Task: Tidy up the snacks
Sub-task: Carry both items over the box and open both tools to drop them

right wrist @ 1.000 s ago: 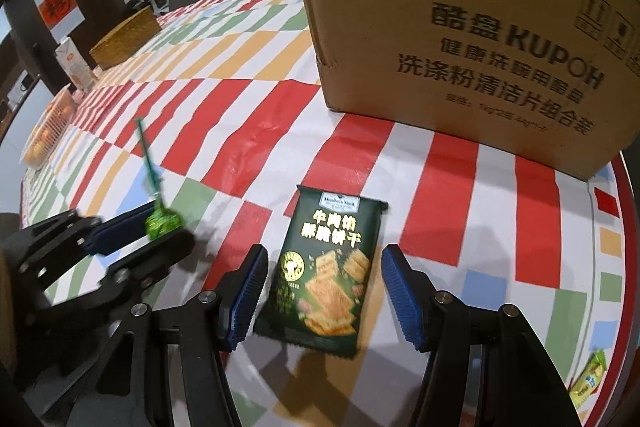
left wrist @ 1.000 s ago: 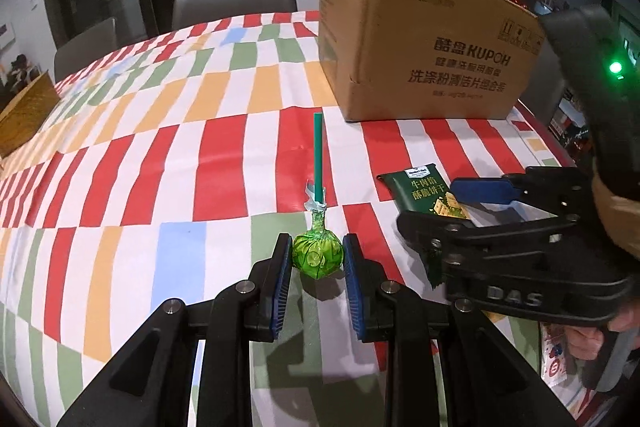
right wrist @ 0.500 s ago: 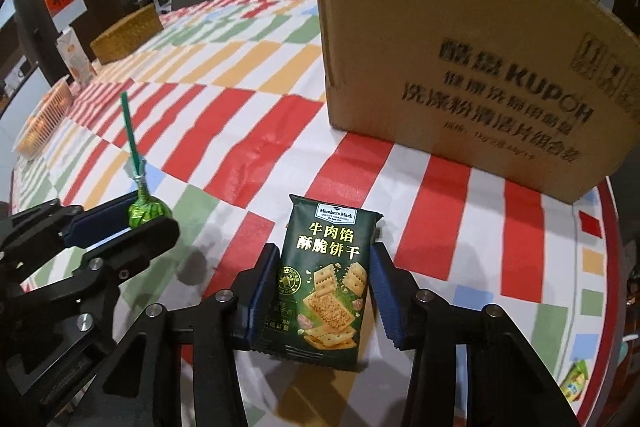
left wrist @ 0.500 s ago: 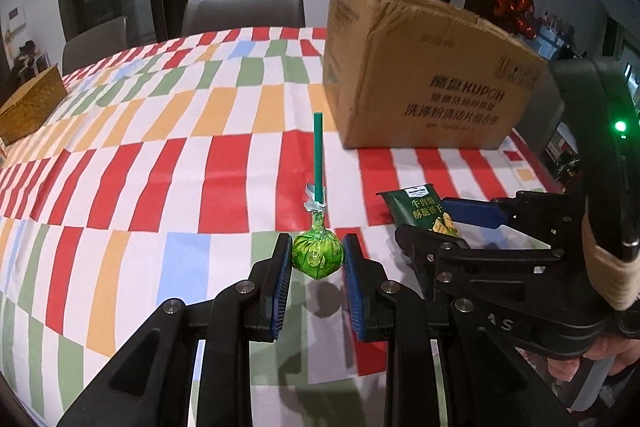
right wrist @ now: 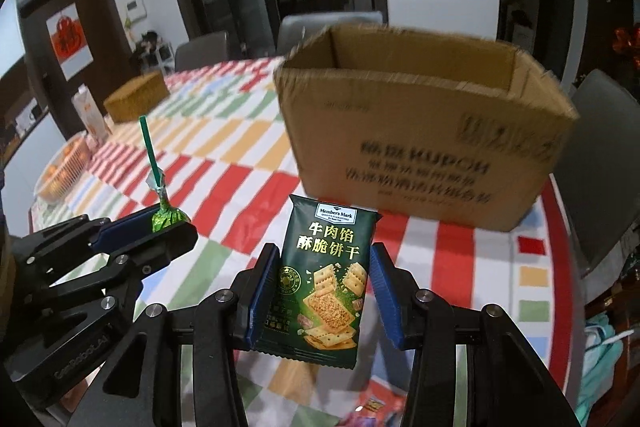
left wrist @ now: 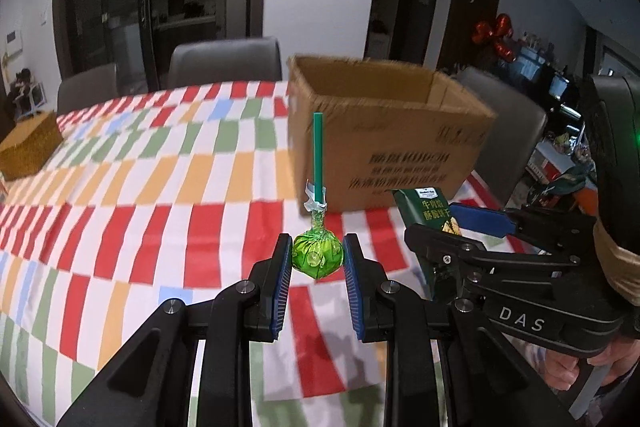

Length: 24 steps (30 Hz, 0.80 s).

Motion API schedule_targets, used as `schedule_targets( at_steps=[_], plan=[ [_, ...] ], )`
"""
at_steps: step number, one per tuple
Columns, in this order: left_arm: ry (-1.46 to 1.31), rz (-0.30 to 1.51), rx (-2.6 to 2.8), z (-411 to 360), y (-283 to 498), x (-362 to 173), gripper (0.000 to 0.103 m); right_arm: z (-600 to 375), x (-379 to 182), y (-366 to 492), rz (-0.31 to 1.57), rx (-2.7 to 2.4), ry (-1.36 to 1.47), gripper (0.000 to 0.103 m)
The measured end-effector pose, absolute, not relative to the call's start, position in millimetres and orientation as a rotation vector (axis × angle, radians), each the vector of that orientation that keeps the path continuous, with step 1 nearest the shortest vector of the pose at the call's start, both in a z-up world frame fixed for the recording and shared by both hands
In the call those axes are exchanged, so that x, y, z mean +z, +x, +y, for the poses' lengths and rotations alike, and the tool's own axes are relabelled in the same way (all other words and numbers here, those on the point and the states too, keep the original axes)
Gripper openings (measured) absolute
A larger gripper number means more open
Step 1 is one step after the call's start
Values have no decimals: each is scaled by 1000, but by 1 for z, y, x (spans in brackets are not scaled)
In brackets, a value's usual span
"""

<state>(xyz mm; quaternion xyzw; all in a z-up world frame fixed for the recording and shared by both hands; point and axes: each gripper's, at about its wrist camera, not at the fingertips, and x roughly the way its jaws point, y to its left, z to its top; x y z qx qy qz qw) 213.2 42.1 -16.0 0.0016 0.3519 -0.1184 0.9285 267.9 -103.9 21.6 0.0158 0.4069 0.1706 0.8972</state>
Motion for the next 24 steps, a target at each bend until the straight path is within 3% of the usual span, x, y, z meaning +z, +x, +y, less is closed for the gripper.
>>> schedule_targets(
  at_steps=[24],
  plan=[
    [80, 579, -291, -20, 269, 82, 26, -174, 120, 300, 654, 308, 38, 47]
  ],
)
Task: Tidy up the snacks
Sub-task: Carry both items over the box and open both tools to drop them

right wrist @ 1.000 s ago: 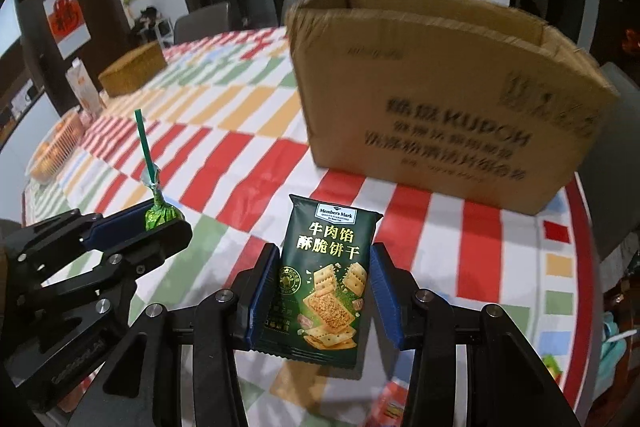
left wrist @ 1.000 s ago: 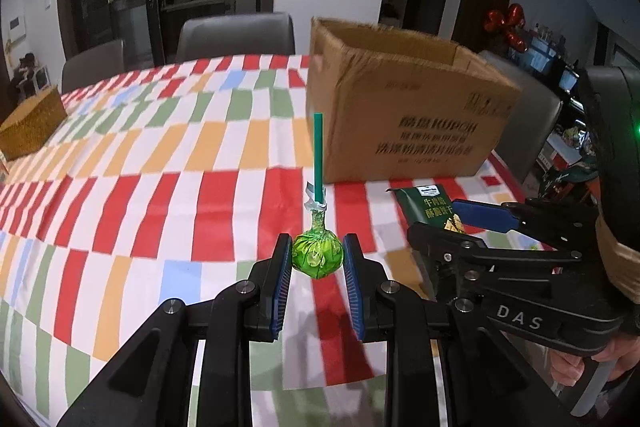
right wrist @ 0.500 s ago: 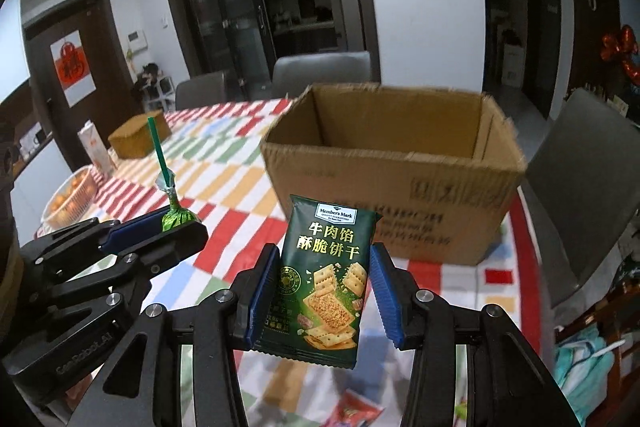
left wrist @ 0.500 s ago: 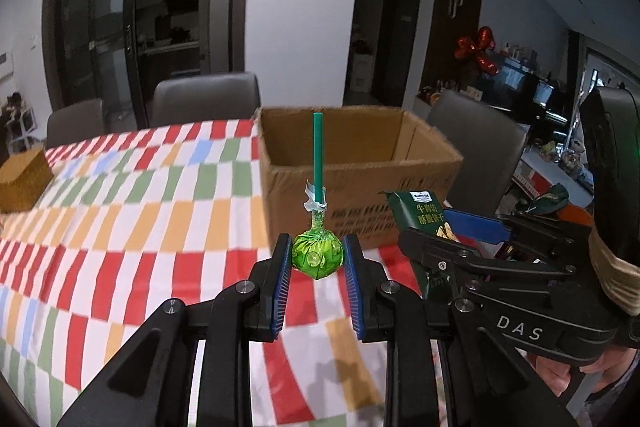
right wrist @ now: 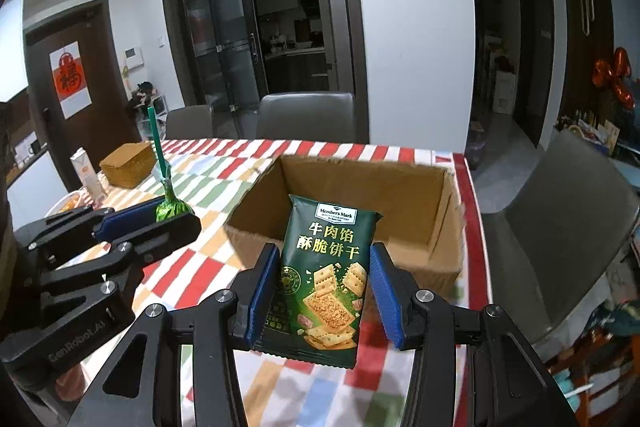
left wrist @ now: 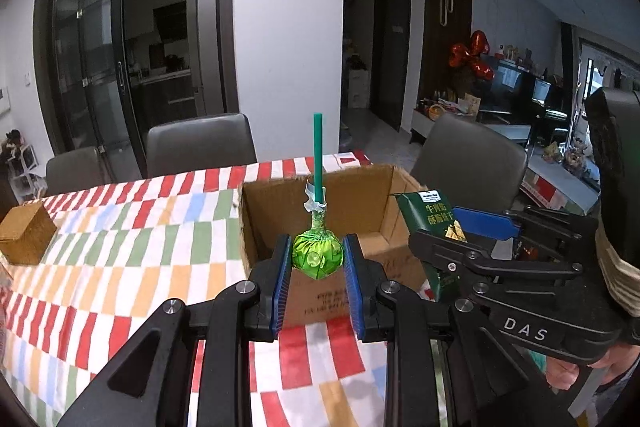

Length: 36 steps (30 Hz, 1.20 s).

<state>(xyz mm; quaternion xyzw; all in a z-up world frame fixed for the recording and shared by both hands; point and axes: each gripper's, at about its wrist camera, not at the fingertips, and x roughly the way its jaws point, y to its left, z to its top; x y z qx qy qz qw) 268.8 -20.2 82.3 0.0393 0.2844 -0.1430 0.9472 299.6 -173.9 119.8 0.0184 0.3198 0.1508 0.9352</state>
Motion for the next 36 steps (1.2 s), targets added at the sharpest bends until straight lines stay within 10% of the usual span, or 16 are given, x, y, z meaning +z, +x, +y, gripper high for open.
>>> schedule_targets(
  at_steps=[20, 24, 36],
  plan=[
    [105, 727, -282, -39, 366, 72, 26, -187, 124, 394, 739, 234, 0, 47],
    [122, 713, -243, -37, 368, 70, 49, -187, 119, 397, 752, 229, 12, 57],
    [80, 678, -255, -23, 304, 74, 53, -184, 120, 321, 669, 223, -52, 58]
  ],
)
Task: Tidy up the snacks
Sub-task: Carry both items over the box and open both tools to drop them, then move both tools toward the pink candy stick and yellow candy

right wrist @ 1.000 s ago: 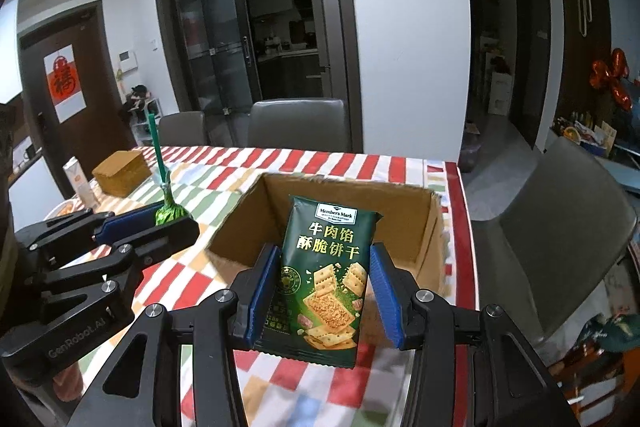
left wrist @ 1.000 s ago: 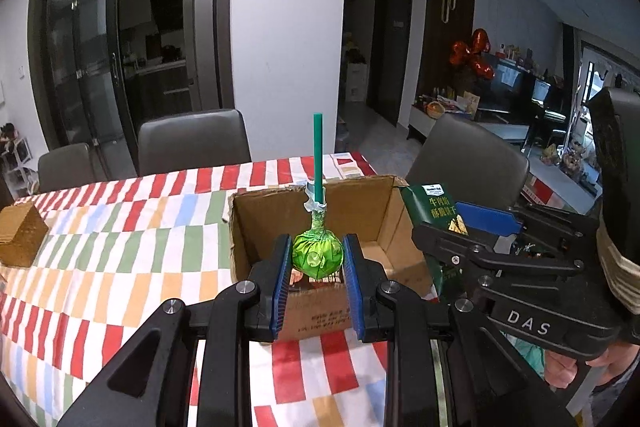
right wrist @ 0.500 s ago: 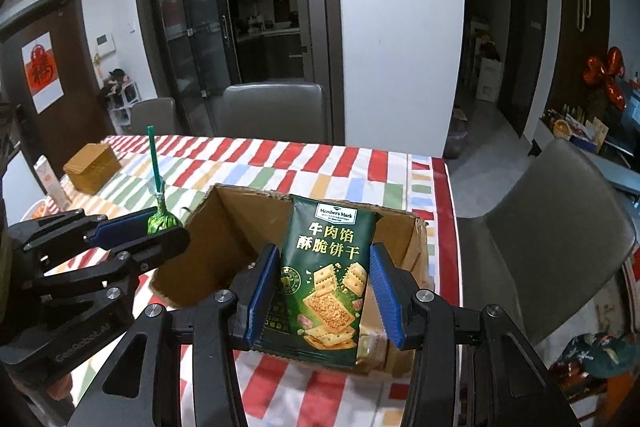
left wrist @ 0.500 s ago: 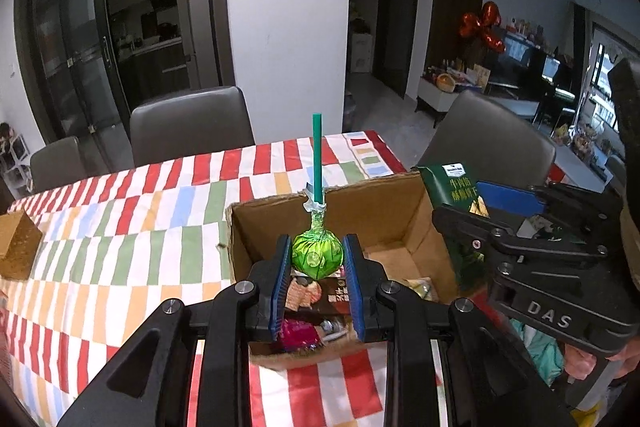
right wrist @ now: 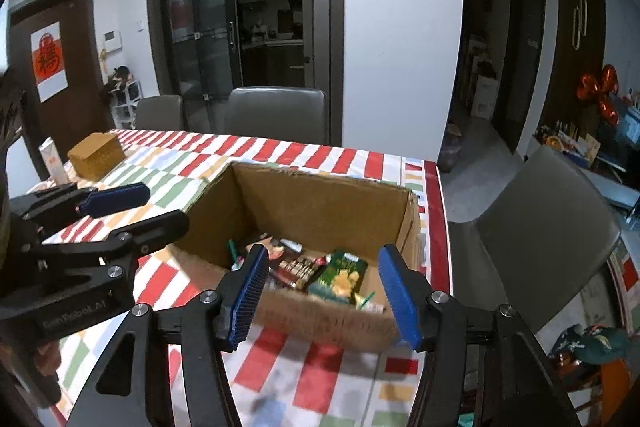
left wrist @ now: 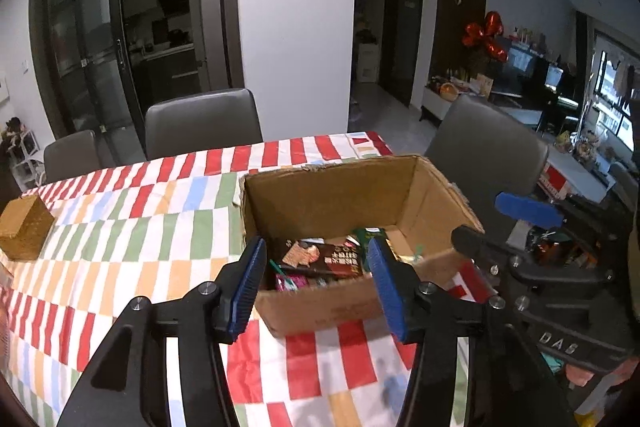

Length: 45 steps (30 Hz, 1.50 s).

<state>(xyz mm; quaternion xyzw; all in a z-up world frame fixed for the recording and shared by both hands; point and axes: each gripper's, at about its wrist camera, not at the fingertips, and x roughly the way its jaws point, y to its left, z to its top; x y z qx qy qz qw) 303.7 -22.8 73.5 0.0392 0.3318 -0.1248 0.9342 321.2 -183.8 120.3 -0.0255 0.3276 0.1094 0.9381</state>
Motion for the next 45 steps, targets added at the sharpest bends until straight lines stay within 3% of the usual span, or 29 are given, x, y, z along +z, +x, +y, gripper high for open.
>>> schedule_targets(
  at_steps=[17, 28, 45],
  plan=[
    [131, 689, -280, -39, 207, 46, 56, -204, 103, 231, 658, 224, -34, 58],
    [156, 811, -336, -57, 168, 1, 56, -218, 70, 193, 725, 191, -35, 58],
    [154, 1093, -394, -74, 151, -83, 56, -237, -15, 169, 975, 166, 37, 58]
  ],
)
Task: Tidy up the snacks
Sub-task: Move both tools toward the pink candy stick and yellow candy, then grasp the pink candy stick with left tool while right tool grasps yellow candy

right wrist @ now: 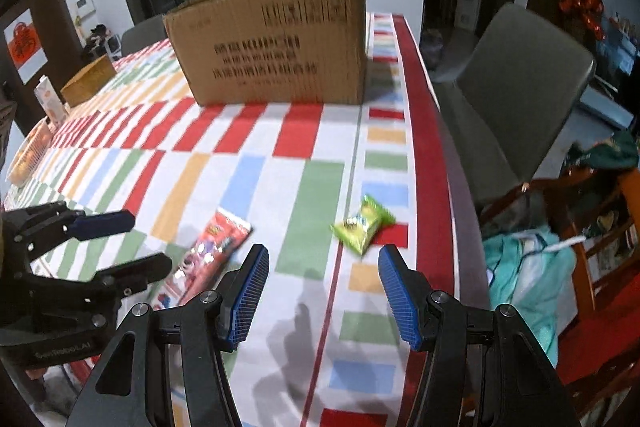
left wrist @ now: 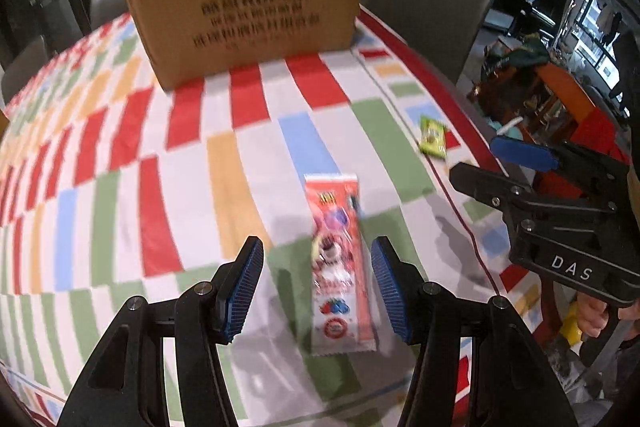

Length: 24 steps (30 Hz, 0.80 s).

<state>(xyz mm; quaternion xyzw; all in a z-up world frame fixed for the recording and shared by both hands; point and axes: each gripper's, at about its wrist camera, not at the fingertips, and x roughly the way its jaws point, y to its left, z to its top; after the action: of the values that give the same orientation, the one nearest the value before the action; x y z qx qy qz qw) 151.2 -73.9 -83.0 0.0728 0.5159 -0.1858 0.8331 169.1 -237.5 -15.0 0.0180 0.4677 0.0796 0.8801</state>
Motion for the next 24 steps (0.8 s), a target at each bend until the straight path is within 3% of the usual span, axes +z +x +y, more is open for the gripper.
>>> schedule_targets(
  at_steps=[6, 24],
  plan=[
    [152, 1139, -415, -80, 151, -97, 53, -239, -28, 167, 1014, 167, 56, 58],
    [179, 1140, -404, -96, 163, -113, 23, -250, -44, 181, 1043, 131, 96, 58]
  ],
)
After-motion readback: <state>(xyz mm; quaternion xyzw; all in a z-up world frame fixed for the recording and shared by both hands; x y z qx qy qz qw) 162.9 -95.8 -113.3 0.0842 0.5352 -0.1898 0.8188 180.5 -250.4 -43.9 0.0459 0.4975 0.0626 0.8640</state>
